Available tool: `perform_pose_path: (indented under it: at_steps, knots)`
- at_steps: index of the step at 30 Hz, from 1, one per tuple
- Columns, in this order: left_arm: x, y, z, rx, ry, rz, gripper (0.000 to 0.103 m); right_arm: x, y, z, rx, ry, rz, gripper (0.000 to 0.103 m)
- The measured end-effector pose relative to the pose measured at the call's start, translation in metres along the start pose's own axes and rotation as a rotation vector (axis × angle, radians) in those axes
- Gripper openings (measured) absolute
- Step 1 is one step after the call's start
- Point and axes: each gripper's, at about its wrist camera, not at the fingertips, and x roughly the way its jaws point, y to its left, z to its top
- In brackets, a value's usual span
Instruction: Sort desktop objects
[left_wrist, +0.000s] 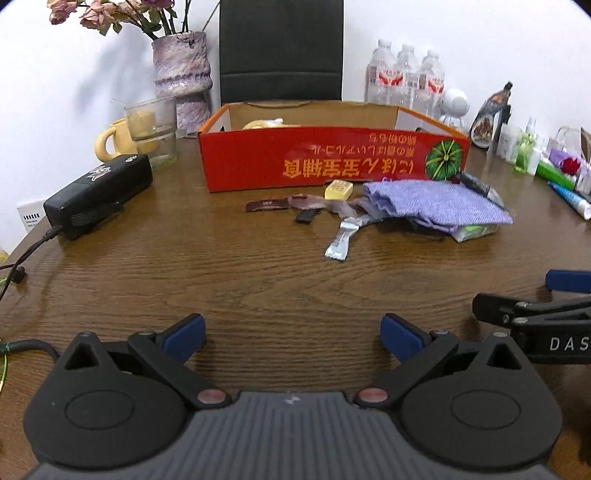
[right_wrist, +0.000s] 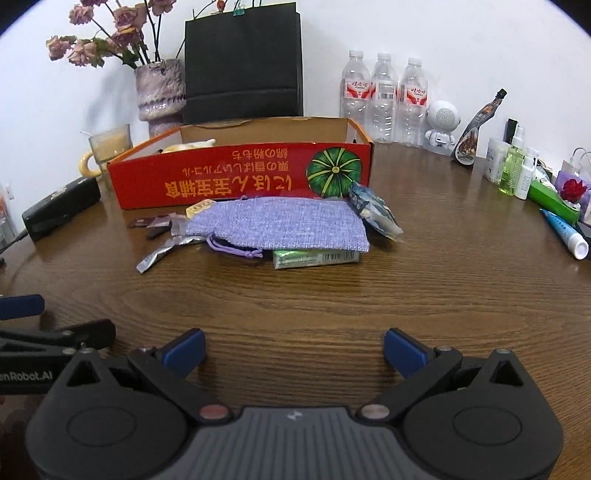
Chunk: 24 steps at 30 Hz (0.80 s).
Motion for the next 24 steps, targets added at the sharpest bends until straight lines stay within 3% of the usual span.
perform_pose_path:
  at_steps: [17,21,24]
  knots:
    - [0.002,0.003,0.001,-0.006,0.005,-0.011,0.103,0.0,0.002,0.0,-0.017,0.007,-0.01,0.103]
    - [0.006,0.003,0.017,0.013,-0.029,-0.088,0.103,0.001,0.0,0.001,-0.021,0.012,-0.007,0.103]
    - [0.013,0.002,0.035,0.048,-0.074,-0.14,0.102,-0.001,-0.012,0.013,-0.041,0.01,0.042,0.1]
